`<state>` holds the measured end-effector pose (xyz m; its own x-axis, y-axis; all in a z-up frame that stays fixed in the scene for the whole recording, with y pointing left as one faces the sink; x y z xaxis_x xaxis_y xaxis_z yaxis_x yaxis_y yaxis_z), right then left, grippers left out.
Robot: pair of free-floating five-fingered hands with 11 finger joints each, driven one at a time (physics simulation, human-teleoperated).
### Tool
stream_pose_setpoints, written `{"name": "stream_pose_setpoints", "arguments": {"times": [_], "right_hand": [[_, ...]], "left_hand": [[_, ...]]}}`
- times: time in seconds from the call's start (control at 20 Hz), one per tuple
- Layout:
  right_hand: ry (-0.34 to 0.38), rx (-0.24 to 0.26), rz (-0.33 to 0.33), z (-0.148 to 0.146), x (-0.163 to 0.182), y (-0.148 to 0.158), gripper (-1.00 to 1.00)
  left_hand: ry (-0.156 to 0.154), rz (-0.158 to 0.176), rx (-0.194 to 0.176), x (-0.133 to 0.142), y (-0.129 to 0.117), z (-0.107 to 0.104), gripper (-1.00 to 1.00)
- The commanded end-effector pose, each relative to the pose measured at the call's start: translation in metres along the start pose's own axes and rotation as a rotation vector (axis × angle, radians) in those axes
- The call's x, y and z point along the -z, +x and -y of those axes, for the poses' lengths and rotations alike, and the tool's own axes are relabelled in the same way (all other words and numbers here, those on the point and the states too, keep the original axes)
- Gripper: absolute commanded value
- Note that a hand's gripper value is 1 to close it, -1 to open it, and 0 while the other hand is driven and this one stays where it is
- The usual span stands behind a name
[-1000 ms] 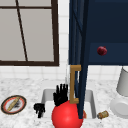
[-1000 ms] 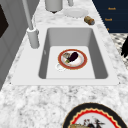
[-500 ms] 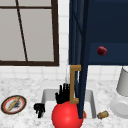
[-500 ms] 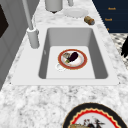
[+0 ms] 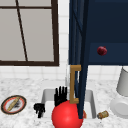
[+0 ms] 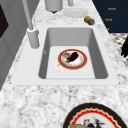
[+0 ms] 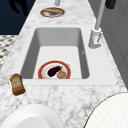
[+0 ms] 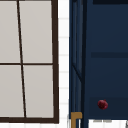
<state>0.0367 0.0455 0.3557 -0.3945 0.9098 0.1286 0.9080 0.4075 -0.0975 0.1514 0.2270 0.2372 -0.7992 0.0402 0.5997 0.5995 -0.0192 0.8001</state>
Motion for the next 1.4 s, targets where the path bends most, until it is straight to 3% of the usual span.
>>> {"name": "stream_pose_setpoints", "arguments": {"times": [0.0, 0.2, 0.4, 0.45, 0.5, 0.7, 0.95, 1.25, 1.3, 1.35], "right_hand": [[0.114, 0.016, 0.05, 0.001, -0.01, -0.006, -1.0], [0.199, 0.092, 0.063, 0.002, -0.013, -0.002, -1.0], [0.229, 0.158, 0.02, 0.001, -0.012, -0.006, -1.0], [0.193, 0.181, 0.018, 0.003, -0.012, -0.014, -1.0], [0.137, 0.207, 0.07, 0.005, -0.011, -0.022, -1.0], [0.079, 0.172, 0.224, 0.013, -0.014, -0.007, -1.0], [0.073, 0.107, 0.35, 0.025, -0.016, -0.01, -1.0], [0.038, 0.089, 0.534, 0.033, -0.016, -0.015, -1.0], [0.065, 0.118, 0.479, 0.037, -0.015, -0.023, -1.0], [0.081, 0.147, 0.468, 0.04, -0.015, -0.029, -1.0]], "left_hand": [[0.0, 0.0, 0.0, 0.0, 0.0, 0.0, 0.0], [0.0, 0.0, 0.0, 0.0, 0.0, 0.0, 0.0], [0.0, 0.0, 0.0, 0.0, 0.0, 0.0, 0.0], [0.0, 0.0, 0.0, 0.0, 0.0, 0.0, 0.0], [0.0, 0.0, 0.0, 0.0, 0.0, 0.0, 0.0], [0.0, 0.0, 0.0, 0.0, 0.0, 0.0, 0.0], [0.0, 0.0, 0.0, 0.0, 0.0, 0.0, 0.0], [0.0, 0.0, 0.0, 0.0, 0.0, 0.0, 0.0], [0.0, 0.0, 0.0, 0.0, 0.0, 0.0, 0.0], [0.0, 0.0, 0.0, 0.0, 0.0, 0.0, 0.0]]}}
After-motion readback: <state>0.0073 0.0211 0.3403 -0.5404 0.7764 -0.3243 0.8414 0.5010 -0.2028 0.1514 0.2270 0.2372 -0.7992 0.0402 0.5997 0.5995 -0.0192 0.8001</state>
